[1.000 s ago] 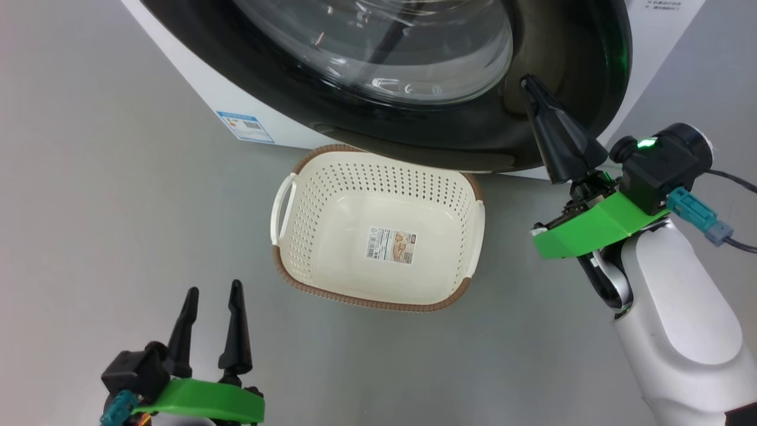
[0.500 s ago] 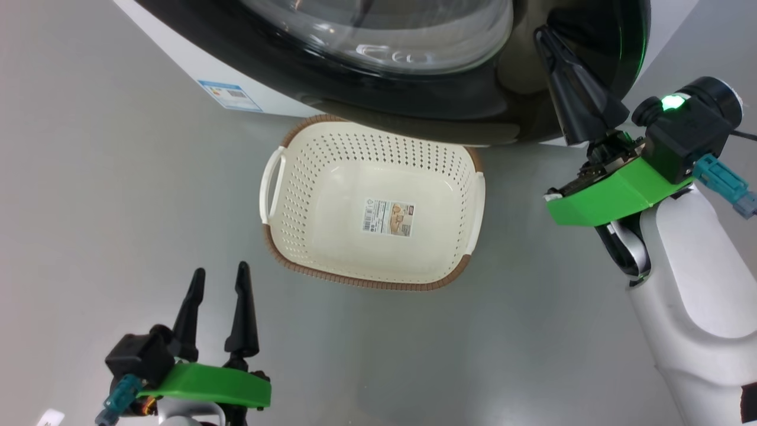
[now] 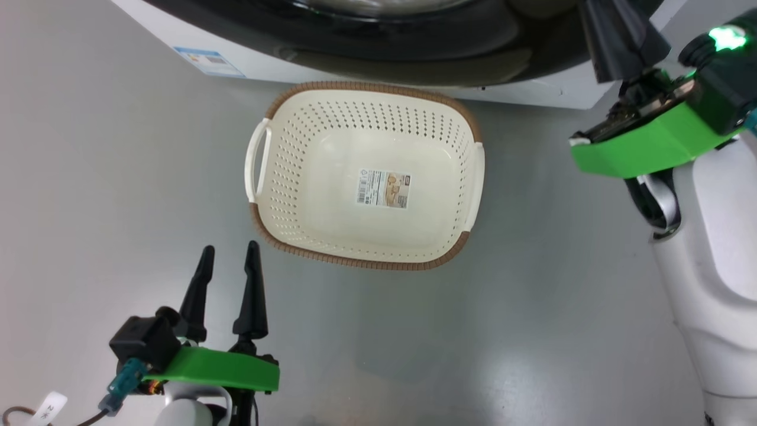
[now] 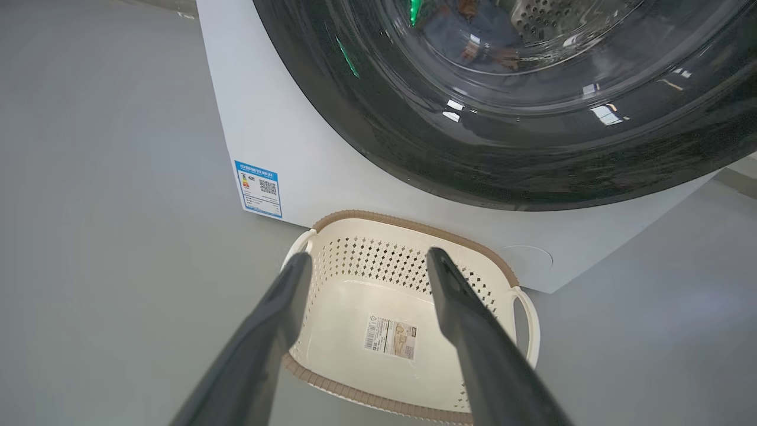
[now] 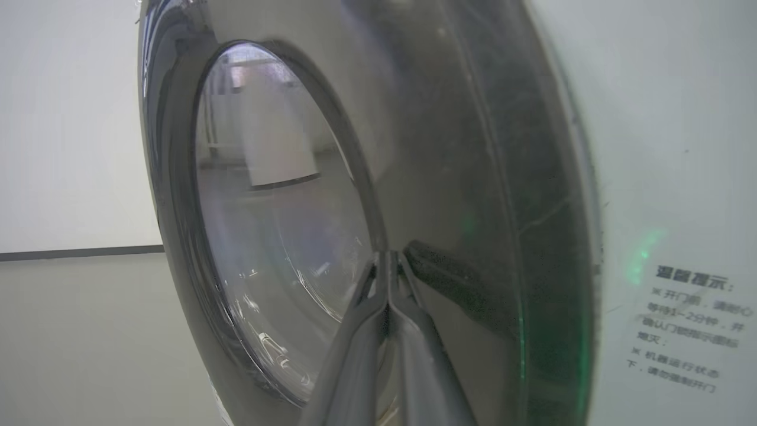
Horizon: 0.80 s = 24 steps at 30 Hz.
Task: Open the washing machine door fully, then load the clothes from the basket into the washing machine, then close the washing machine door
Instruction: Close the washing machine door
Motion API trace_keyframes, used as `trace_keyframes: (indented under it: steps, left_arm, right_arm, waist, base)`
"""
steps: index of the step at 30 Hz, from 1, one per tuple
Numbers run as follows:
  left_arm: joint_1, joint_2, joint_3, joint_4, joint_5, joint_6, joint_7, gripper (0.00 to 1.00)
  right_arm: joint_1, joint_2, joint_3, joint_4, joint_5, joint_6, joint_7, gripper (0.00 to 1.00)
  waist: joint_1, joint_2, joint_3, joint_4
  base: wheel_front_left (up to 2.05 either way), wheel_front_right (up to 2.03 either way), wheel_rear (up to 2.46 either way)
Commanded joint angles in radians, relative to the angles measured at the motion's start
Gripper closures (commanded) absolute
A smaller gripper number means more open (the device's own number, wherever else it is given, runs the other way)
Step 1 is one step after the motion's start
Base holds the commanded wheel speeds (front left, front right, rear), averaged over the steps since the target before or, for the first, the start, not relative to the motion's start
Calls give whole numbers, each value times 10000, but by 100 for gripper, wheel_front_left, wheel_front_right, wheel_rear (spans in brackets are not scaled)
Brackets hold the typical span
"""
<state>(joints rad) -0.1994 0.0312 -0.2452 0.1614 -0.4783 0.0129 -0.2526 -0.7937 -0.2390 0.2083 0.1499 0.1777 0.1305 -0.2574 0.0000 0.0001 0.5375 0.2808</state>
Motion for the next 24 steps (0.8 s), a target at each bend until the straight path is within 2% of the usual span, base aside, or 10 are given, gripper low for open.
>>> trace_keyframes:
  steps: [1, 14, 19, 24]
  left_arm:
    - [-177, 191, 222, -298, -3, -42, -92, 0]
    - [-740, 191, 65, -357, 32, -143, -92, 0]
    - [-707, 191, 255, -270, 133, -132, -92, 0]
    - [-604, 191, 534, -129, 317, -175, -92, 0]
  right_arm:
    - [-287, 80, -57, -295, -99, 2, -44, 100]
    - [-1633, -305, -489, 435, -496, 2, -44, 100]
    - [-1325, -199, -568, 410, -450, 2, -44, 100]
    - [-365, 10, -622, -53, -410, 2, -44, 100]
  waist:
    - [0, -1, 346, 19]
    - [0, -1, 687, 172]
    - [0, -1, 317, 32]
    - [0, -1, -282, -245]
  base:
    - [0, 0, 0]
    - [0, 0, 0]
    - [0, 0, 0]
    - [0, 0, 0]
